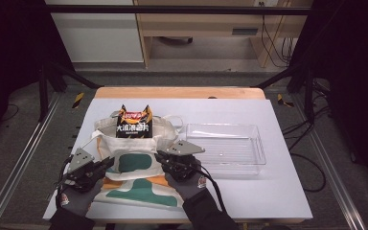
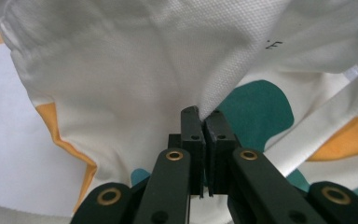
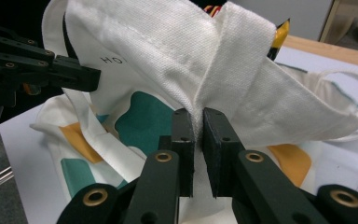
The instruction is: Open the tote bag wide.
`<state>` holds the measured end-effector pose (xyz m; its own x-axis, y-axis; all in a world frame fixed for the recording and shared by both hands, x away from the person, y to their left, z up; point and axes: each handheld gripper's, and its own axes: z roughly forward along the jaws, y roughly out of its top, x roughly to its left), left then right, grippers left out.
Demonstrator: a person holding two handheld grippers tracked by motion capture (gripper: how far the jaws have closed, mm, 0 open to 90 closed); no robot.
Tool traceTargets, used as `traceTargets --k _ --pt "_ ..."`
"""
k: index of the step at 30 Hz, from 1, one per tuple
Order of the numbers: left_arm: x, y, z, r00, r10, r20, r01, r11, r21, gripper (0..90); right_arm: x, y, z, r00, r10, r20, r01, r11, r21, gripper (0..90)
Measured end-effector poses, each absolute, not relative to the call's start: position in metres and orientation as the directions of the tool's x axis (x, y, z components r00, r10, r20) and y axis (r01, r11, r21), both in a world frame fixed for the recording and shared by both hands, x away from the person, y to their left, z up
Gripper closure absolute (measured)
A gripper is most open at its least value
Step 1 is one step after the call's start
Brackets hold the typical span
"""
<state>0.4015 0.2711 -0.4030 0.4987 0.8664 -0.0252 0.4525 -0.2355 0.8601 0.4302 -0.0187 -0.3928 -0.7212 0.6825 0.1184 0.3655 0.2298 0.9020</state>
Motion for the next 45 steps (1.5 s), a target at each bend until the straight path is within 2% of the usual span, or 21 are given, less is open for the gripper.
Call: traceTargets --k 7,15,18,22,26,28,36,40,45 --pt "0.398 0.271 -0.408 0.502 0.865 -0.021 0.459 -0.246 0.853 87.3 0.426 -0.019 -0.399 -0.723 0.678 0.131 0.373 0.224 0.900 81.3" --pt "0.399 0.268 -0.414 0.503 0.864 -0.003 0.469 -0.270 0.841 87.2 0.421 -0.029 -0.372 -0.739 0.659 0.142 0.314 0.150 0.938 71.0" --pt "0.399 0.267 -0.414 0.502 0.865 0.004 0.469 -0.277 0.838 87.1 0.424 -0.029 -0.361 -0.734 0.664 0.141 0.301 0.131 0.945 70.4" --pt "0.400 0.267 -0.415 0.502 0.865 0.011 0.471 -0.284 0.835 86.8 0.439 -0.019 -0.343 -0.722 0.677 0.142 0.290 0.109 0.951 77.9" --pt "0.400 0.266 -0.417 0.502 0.865 0.019 0.471 -0.292 0.832 86.3 0.450 -0.010 -0.346 -0.715 0.687 0.132 0.307 0.139 0.942 84.8" --pt "0.401 0.267 -0.417 0.506 0.862 0.024 0.470 -0.299 0.830 85.7 0.459 -0.001 -0.355 -0.712 0.689 0.138 0.345 0.171 0.923 90.0" --pt "0.394 0.276 -0.399 0.487 0.874 -0.012 0.420 -0.222 0.880 80.1 0.459 0.004 -0.370 -0.722 0.676 0.146 0.376 0.206 0.903 90.0" --pt "0.386 0.289 -0.376 0.471 0.881 -0.050 0.350 -0.134 0.927 80.5 0.453 0.004 -0.375 -0.735 0.660 0.154 0.384 0.217 0.898 90.0" --pt "0.391 0.295 -0.361 0.458 0.887 -0.063 0.332 -0.105 0.938 83.8 0.441 0.006 -0.387 -0.750 0.643 0.153 0.388 0.241 0.890 90.0"
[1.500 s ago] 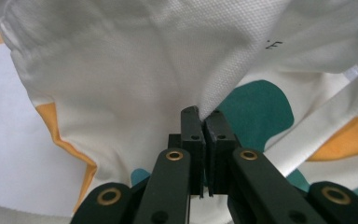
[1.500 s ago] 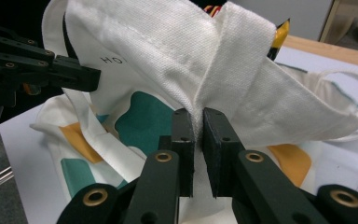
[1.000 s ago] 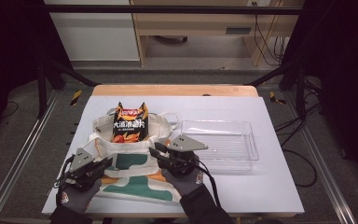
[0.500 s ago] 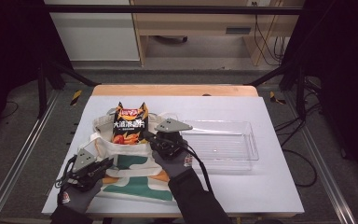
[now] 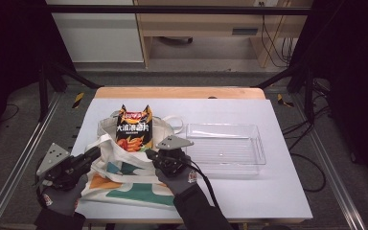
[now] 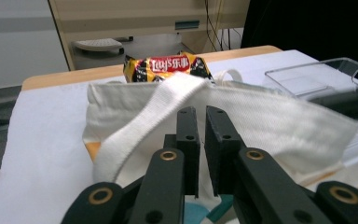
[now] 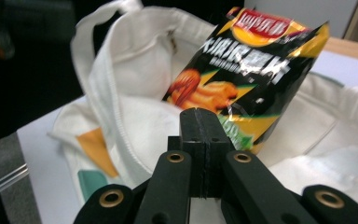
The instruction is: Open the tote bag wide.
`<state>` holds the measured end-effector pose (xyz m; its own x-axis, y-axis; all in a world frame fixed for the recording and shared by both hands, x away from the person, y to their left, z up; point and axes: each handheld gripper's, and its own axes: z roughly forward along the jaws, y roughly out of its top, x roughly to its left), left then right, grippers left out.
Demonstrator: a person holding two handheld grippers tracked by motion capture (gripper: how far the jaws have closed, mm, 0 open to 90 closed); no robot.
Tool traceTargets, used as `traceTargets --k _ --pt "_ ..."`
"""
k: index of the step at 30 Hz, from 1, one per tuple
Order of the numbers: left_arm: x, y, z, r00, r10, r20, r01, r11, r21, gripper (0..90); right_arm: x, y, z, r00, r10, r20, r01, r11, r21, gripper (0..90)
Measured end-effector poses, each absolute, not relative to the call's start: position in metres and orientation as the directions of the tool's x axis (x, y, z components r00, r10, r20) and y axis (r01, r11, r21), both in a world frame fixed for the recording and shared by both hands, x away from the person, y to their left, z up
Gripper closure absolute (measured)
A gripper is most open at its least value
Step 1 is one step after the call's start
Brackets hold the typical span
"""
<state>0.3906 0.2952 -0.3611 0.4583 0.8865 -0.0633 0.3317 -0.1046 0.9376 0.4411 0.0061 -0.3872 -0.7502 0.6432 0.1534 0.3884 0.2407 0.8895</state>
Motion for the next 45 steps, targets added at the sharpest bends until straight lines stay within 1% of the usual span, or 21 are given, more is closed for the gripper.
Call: traceTargets --k 5,9,10,12,14,15,16,17,18,23,29,35,45 --pt "0.401 0.288 -0.347 0.466 0.883 -0.060 0.318 -0.104 0.942 85.6 0.432 0.011 -0.398 -0.764 0.631 0.133 0.385 0.281 0.879 90.0" --pt "0.411 0.277 -0.340 0.487 0.870 -0.076 0.329 -0.103 0.939 86.0 0.427 0.015 -0.405 -0.772 0.623 0.131 0.385 0.293 0.875 90.0" --pt "0.416 0.270 -0.338 0.495 0.867 -0.063 0.333 -0.122 0.935 86.0 0.426 0.015 -0.406 -0.772 0.621 0.131 0.386 0.295 0.874 90.0" --pt "0.423 0.250 -0.335 0.519 0.854 -0.005 0.333 -0.197 0.922 86.0 0.422 0.018 -0.411 -0.779 0.613 0.132 0.386 0.303 0.872 90.0" --pt "0.430 0.236 -0.335 0.535 0.844 0.029 0.341 -0.247 0.907 86.0 0.420 0.019 -0.414 -0.782 0.610 0.132 0.385 0.305 0.871 90.0" --pt "0.430 0.236 -0.335 0.535 0.844 0.029 0.341 -0.247 0.907 86.0 0.420 0.019 -0.414 -0.782 0.610 0.132 0.385 0.305 0.871 90.0" --pt "0.437 0.225 -0.339 0.541 0.840 0.052 0.364 -0.289 0.885 86.0 0.418 0.019 -0.417 -0.782 0.608 0.137 0.389 0.305 0.869 90.0" --pt "0.437 0.225 -0.339 0.541 0.840 0.052 0.364 -0.289 0.885 85.9 0.418 0.019 -0.417 -0.782 0.608 0.137 0.389 0.305 0.869 90.0" --pt "0.442 0.222 -0.345 0.537 0.841 0.063 0.392 -0.315 0.865 85.8 0.417 0.017 -0.419 -0.782 0.607 0.139 0.391 0.304 0.869 90.0" --pt "0.441 0.230 -0.357 0.518 0.853 0.067 0.429 -0.326 0.842 87.0 0.414 0.012 -0.424 -0.780 0.608 0.150 0.398 0.296 0.868 90.0" --pt "0.422 0.252 -0.378 0.497 0.863 0.088 0.475 -0.355 0.805 87.7 0.414 0.013 -0.424 -0.773 0.623 0.122 0.388 0.312 0.867 90.0" --pt "0.412 0.271 -0.400 0.488 0.872 0.040 0.528 -0.331 0.782 88.0 0.417 0.007 -0.420 -0.759 0.640 0.122 0.387 0.293 0.874 90.0" --pt "0.404 0.279 -0.418 0.490 0.871 0.034 0.564 -0.347 0.749 88.5 0.419 -0.002 -0.429 -0.739 0.658 0.144 0.419 0.281 0.863 90.0"
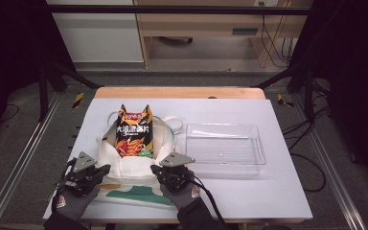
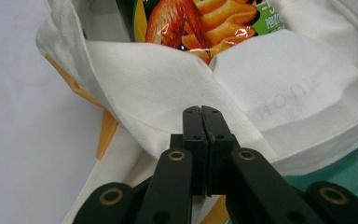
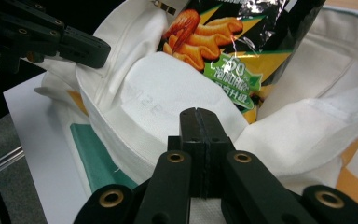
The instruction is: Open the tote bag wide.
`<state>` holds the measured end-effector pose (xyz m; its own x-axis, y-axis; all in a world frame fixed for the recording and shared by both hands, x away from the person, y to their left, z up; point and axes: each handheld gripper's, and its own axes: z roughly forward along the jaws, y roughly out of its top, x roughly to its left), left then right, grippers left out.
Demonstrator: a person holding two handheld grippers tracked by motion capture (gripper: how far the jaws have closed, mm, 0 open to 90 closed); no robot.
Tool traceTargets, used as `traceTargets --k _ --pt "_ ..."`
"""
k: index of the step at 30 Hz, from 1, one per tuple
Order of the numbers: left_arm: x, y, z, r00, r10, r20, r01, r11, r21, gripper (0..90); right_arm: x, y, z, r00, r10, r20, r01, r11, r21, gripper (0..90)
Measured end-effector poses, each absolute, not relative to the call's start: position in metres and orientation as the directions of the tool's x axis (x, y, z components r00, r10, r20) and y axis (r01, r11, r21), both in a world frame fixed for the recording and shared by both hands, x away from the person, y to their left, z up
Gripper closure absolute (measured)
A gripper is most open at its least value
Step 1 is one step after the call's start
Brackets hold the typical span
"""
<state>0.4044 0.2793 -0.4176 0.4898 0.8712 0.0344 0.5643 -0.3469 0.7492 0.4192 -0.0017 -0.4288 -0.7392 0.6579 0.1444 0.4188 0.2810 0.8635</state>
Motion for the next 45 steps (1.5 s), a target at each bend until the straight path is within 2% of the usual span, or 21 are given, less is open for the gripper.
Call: traceTargets --k 18,24,28,31,36,40,43,45 --pt "0.405 0.276 -0.438 0.484 0.874 0.050 0.605 -0.376 0.702 88.8 0.415 0.001 -0.467 -0.724 0.664 0.185 0.483 0.297 0.824 90.0" --pt "0.406 0.276 -0.439 0.486 0.873 0.044 0.614 -0.377 0.693 88.7 0.414 0.005 -0.474 -0.725 0.670 0.160 0.482 0.328 0.812 90.0" --pt "0.407 0.278 -0.431 0.491 0.871 -0.003 0.597 -0.334 0.730 86.4 0.415 0.006 -0.481 -0.725 0.667 0.171 0.492 0.328 0.807 90.0" --pt "0.411 0.283 -0.415 0.469 0.883 -0.010 0.557 -0.287 0.780 85.3 0.415 0.006 -0.481 -0.725 0.668 0.167 0.491 0.331 0.806 90.0" --pt "0.431 0.295 -0.404 0.412 0.911 -0.004 0.536 -0.239 0.810 85.7 0.415 0.007 -0.481 -0.729 0.666 0.159 0.485 0.338 0.806 90.0" --pt "0.448 0.308 -0.414 0.365 0.931 -0.010 0.583 -0.220 0.782 87.9 0.414 0.007 -0.481 -0.730 0.664 0.160 0.485 0.338 0.807 90.0" --pt "0.447 0.311 -0.432 0.347 0.936 0.068 0.642 -0.289 0.710 87.9 0.414 0.006 -0.479 -0.729 0.666 0.162 0.485 0.334 0.808 90.0" --pt "0.446 0.314 -0.438 0.345 0.937 0.050 0.664 -0.281 0.693 88.0 0.413 0.003 -0.475 -0.722 0.675 0.148 0.470 0.323 0.821 88.9"
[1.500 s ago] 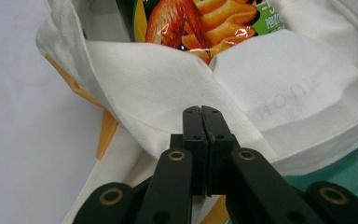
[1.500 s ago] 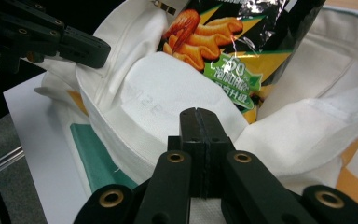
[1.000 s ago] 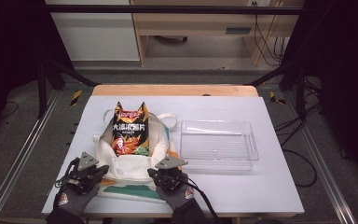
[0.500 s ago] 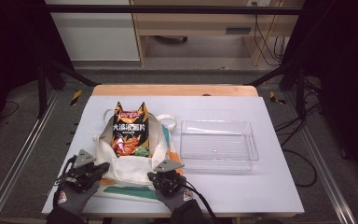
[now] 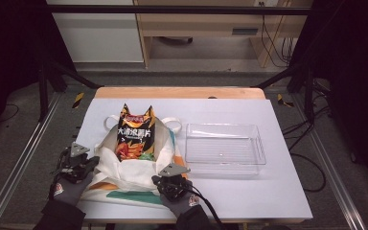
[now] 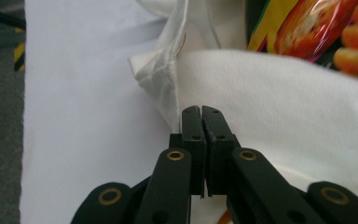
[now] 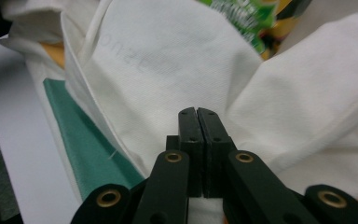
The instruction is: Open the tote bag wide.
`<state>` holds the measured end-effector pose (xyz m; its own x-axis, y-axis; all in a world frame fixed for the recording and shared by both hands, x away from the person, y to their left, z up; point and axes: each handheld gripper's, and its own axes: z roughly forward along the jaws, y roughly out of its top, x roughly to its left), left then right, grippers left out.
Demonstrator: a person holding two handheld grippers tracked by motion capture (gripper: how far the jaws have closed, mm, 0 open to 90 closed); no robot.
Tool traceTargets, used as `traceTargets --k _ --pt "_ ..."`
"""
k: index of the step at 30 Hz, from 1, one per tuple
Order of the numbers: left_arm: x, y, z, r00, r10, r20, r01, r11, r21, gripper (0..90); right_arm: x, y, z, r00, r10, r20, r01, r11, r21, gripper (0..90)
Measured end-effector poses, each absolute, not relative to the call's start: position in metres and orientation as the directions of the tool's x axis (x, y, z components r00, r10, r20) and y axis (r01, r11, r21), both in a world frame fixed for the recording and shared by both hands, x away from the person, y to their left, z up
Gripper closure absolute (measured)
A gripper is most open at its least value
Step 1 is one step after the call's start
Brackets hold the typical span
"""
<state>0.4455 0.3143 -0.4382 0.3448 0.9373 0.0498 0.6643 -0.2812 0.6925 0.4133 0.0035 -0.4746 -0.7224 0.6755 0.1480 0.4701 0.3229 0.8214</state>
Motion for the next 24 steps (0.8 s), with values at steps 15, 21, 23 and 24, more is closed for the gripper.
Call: traceTargets --k 15,21,23,24 --pt "0.443 0.316 -0.452 0.351 0.936 0.034 0.683 -0.281 0.674 87.8 0.430 -0.033 -0.470 -0.583 0.806 0.103 0.508 0.262 0.820 90.0" --pt "0.440 0.315 -0.456 0.350 0.936 0.042 0.674 -0.283 0.683 87.7 0.429 -0.035 -0.476 -0.580 0.807 0.116 0.518 0.255 0.817 90.0" --pt "0.440 0.315 -0.457 0.350 0.936 0.044 0.675 -0.285 0.681 87.7 0.429 -0.035 -0.478 -0.580 0.807 0.115 0.518 0.256 0.816 90.0" --pt "0.441 0.315 -0.457 0.351 0.936 0.041 0.676 -0.283 0.680 87.6 0.429 -0.035 -0.479 -0.579 0.807 0.117 0.520 0.254 0.816 90.0"
